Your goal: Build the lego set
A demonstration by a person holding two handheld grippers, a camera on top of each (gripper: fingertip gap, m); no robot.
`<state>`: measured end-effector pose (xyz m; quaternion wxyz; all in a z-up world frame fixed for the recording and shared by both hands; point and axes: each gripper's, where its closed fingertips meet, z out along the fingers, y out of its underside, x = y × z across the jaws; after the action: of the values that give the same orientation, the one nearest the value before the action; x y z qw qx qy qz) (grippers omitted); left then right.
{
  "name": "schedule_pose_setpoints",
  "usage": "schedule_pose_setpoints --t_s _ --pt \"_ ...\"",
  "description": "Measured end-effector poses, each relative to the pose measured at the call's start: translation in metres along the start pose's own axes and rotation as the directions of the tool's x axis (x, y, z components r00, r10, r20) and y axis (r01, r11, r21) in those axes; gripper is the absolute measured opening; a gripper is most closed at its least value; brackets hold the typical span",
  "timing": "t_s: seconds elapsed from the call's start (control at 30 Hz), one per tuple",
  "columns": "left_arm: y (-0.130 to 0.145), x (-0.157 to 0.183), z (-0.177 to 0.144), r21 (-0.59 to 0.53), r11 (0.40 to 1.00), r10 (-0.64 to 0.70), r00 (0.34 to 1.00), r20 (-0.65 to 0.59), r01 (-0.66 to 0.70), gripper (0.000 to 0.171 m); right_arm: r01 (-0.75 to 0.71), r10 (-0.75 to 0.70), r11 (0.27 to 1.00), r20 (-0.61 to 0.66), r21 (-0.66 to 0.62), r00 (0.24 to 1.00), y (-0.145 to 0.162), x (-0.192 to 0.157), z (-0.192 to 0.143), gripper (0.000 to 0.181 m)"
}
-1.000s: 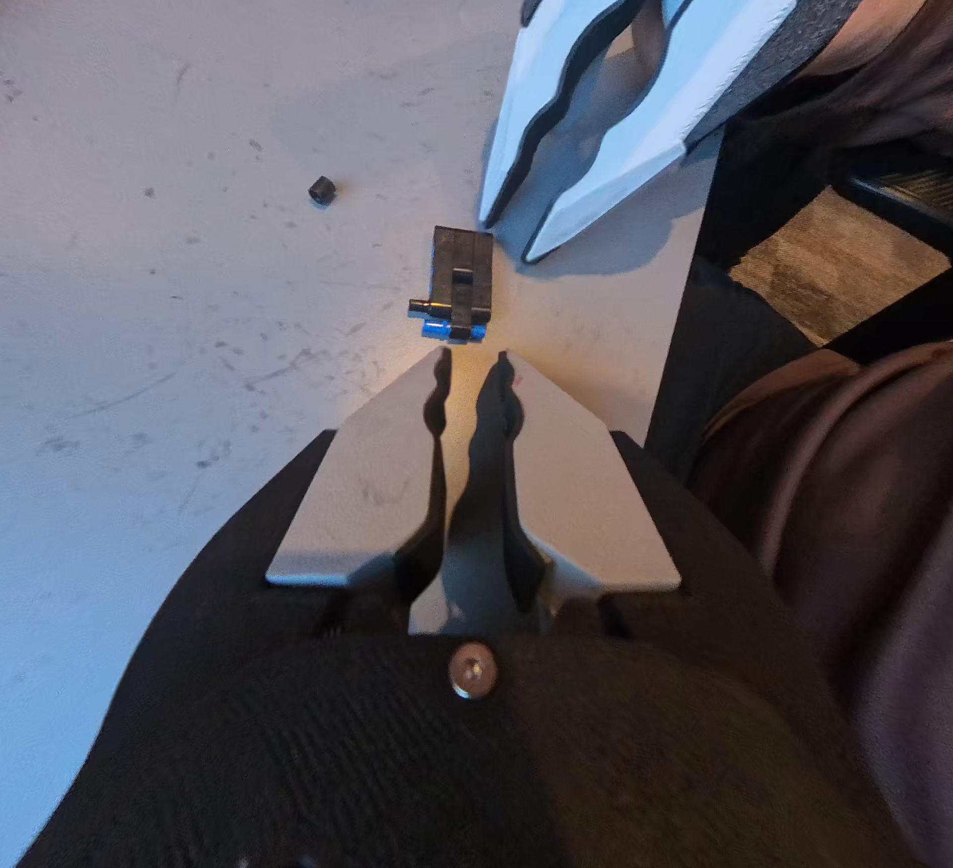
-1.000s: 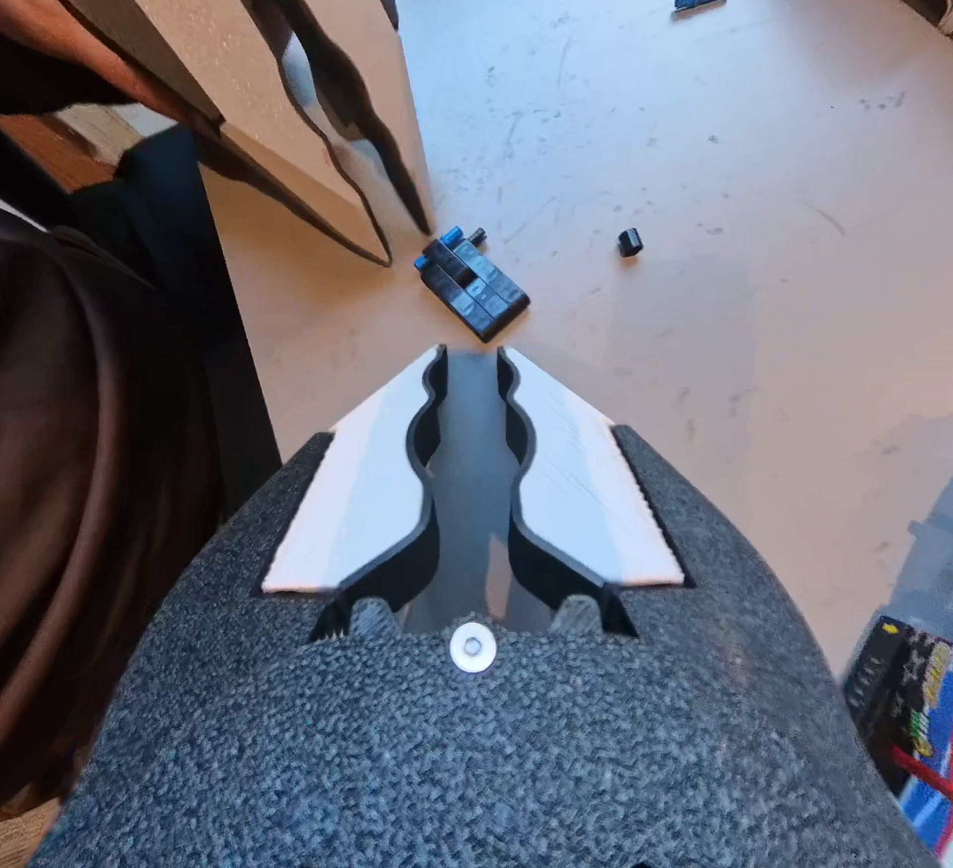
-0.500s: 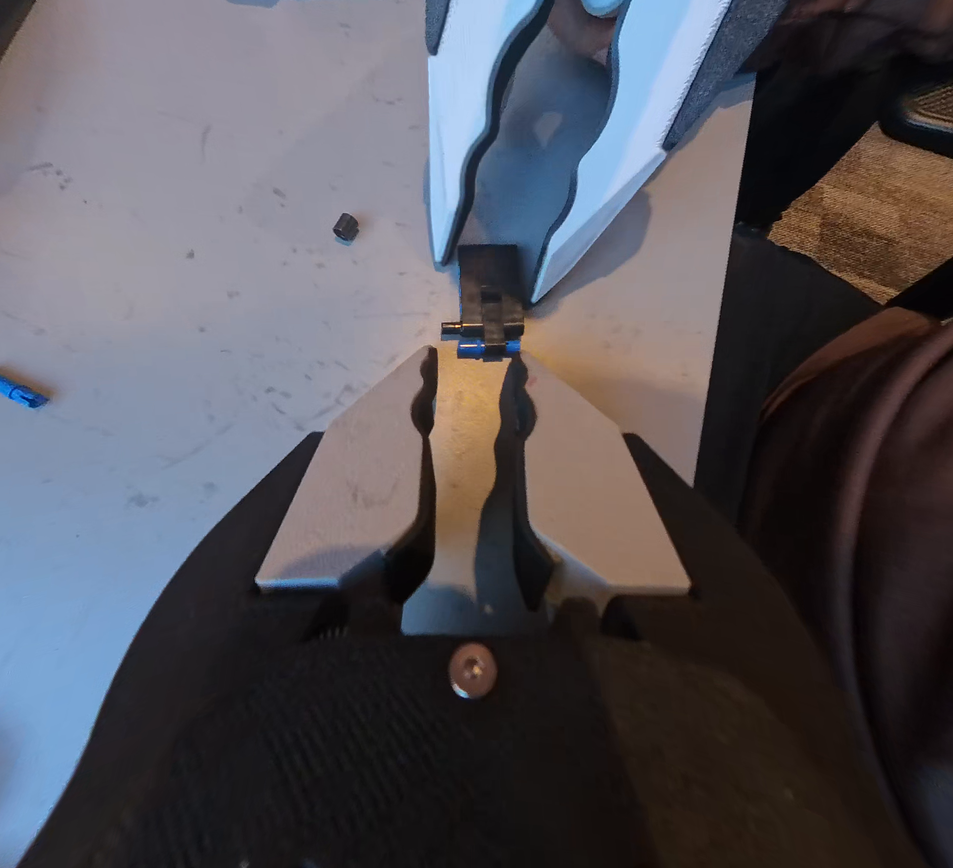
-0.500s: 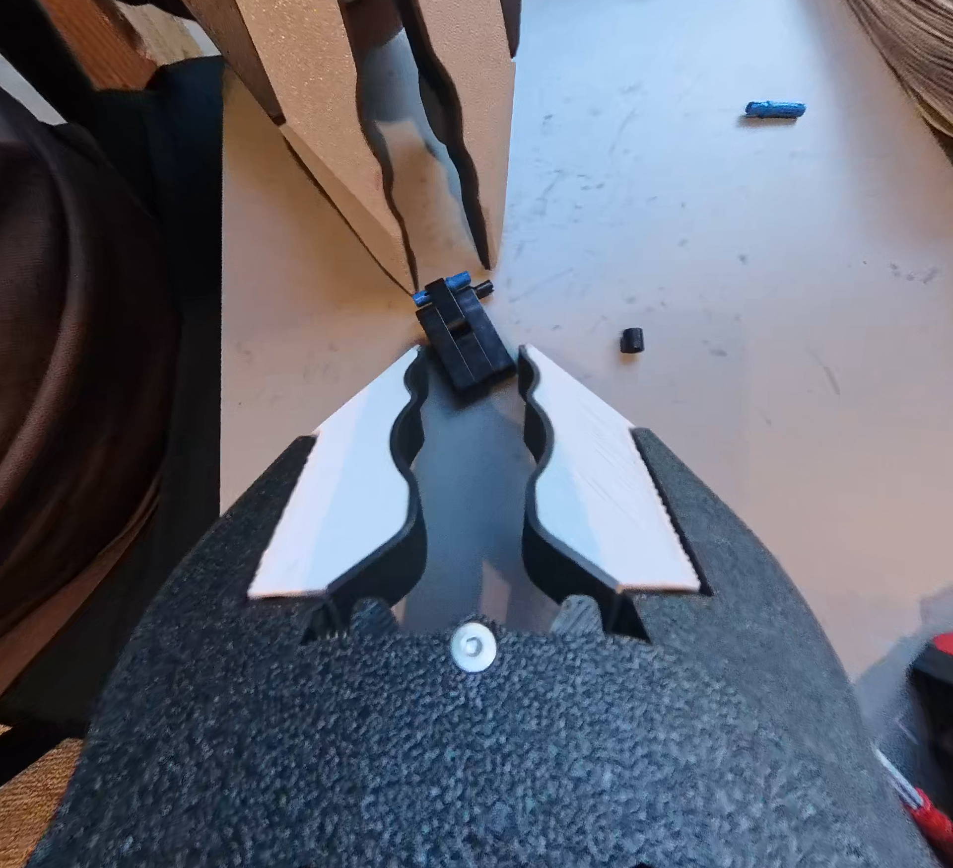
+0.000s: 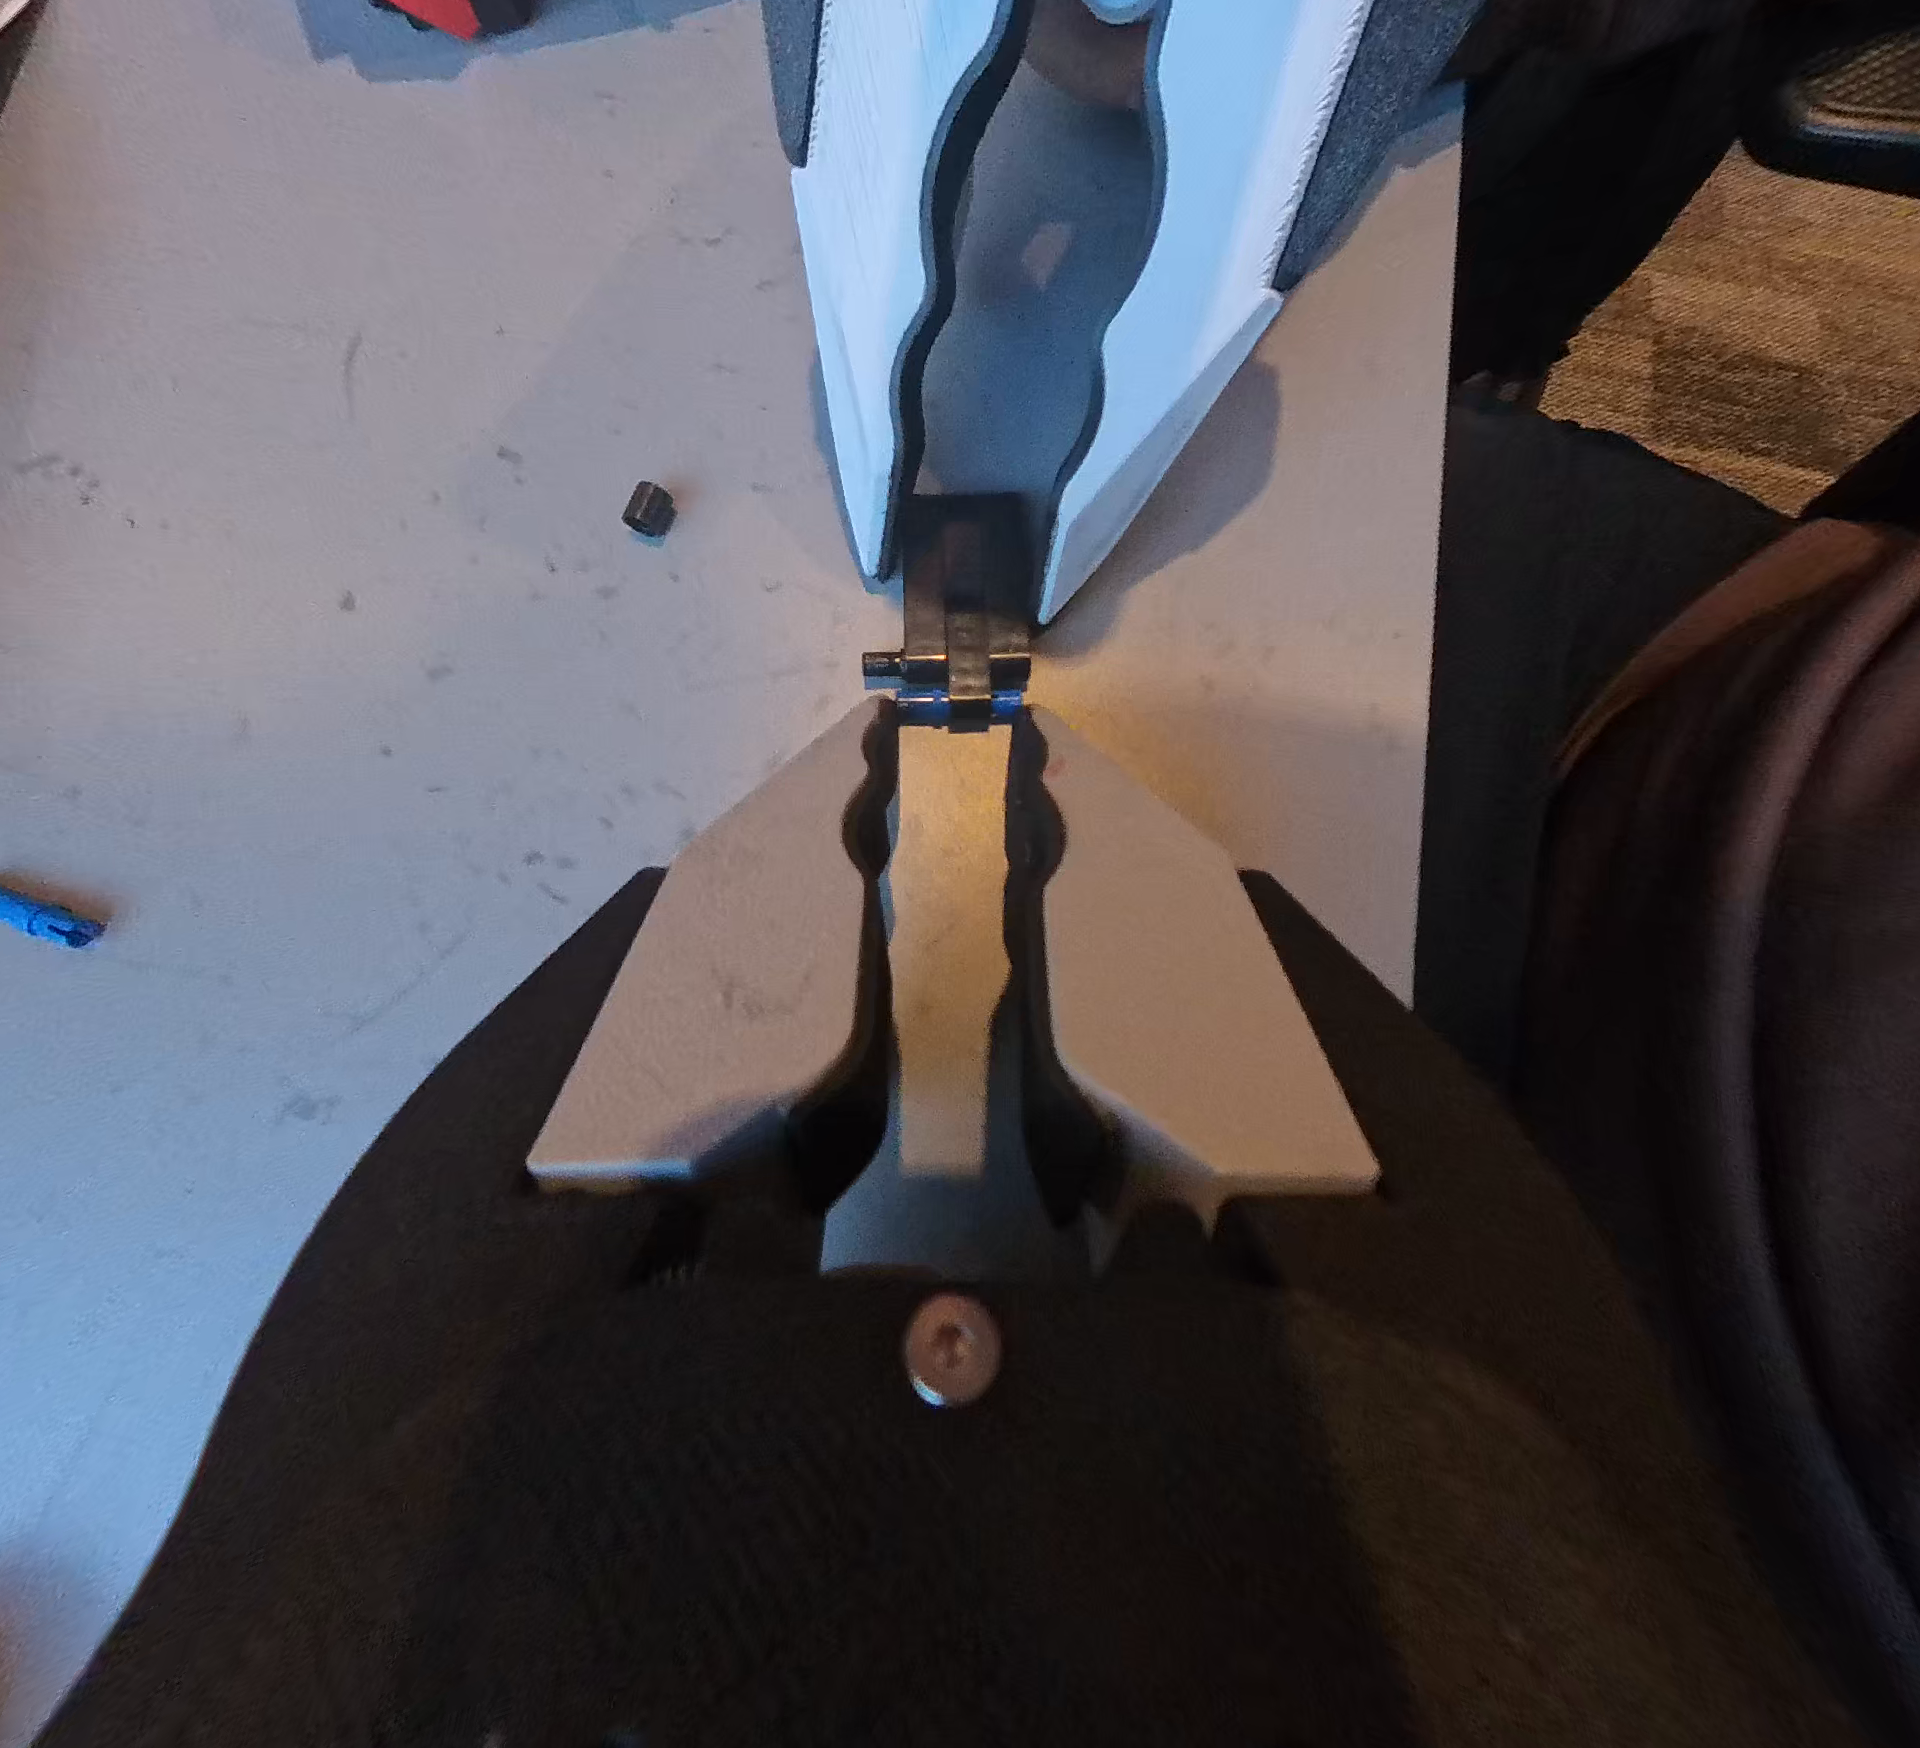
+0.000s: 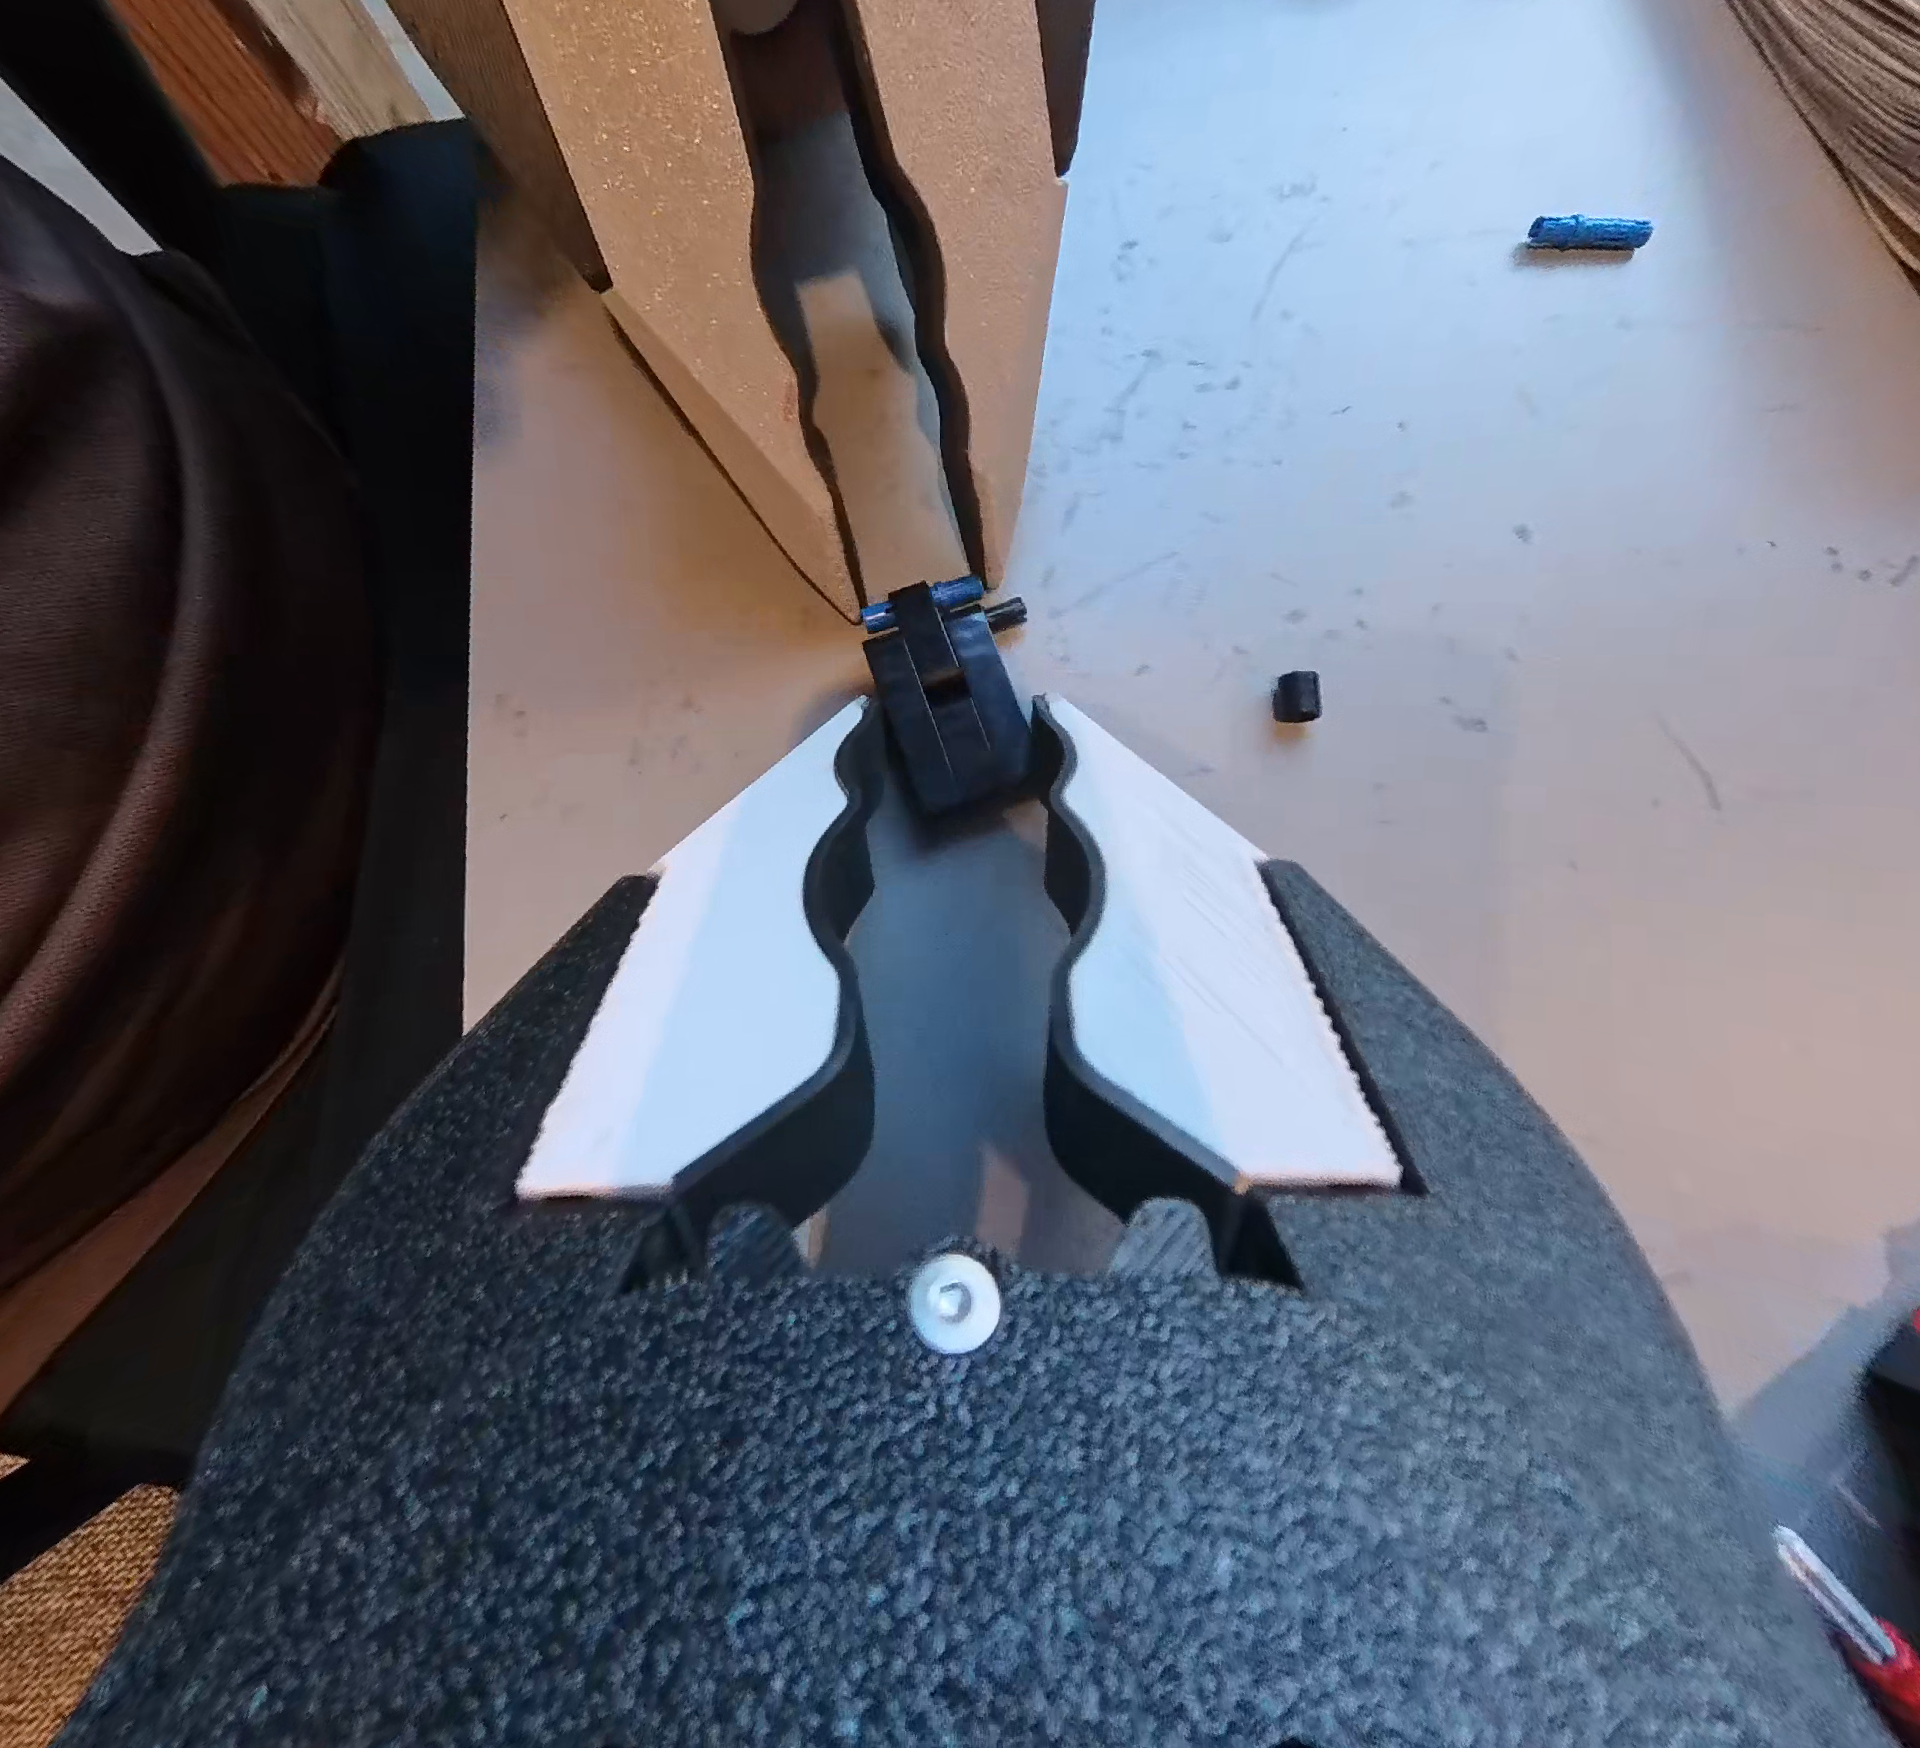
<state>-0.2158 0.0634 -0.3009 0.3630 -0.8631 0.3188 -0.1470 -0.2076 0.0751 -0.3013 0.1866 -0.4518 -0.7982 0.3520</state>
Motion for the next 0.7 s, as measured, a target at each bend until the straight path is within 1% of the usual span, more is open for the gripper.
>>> schedule_pose_setpoints --t_s 0.1,0.23,0.47,0.53,0.7 --pt "0.0001 0.0000 -0.0001 0.001 1.000 0.016 1.000 -0.004 -0.016 0.019 -0.006 0.006 1.000 0.006 0.000 1.000 0.0000 0.0001 0.0002 0.028" --pt "0.0004 0.0001 -0.0009 0.004 1.000 0.004 1.000 -0.031 -0.004 0.020 -0.013 0.013 1.000 0.005 0.002 1.000 -0.0001 0.0010 0.0004 0.028" --pt "0.0014 0.0042 -0.0025 0.006 1.000 0.021 0.996 -0.083 -0.020 0.027 -0.015 0.015 1.000 0.012 0.004 1.000 -0.0001 0.0008 0.0004 0.028" --pt "0.0016 0.0036 -0.0028 0.006 1.000 0.018 0.996 -0.086 -0.018 0.025 -0.013 0.013 1.000 0.011 0.004 1.000 -0.0001 0.0007 0.0004 0.029" --pt "0.0017 -0.0020 -0.0021 0.003 1.000 0.024 0.998 -0.056 -0.024 0.014 -0.008 0.008 1.000 0.011 0.004 1.000 -0.0002 0.0004 0.0005 0.028"
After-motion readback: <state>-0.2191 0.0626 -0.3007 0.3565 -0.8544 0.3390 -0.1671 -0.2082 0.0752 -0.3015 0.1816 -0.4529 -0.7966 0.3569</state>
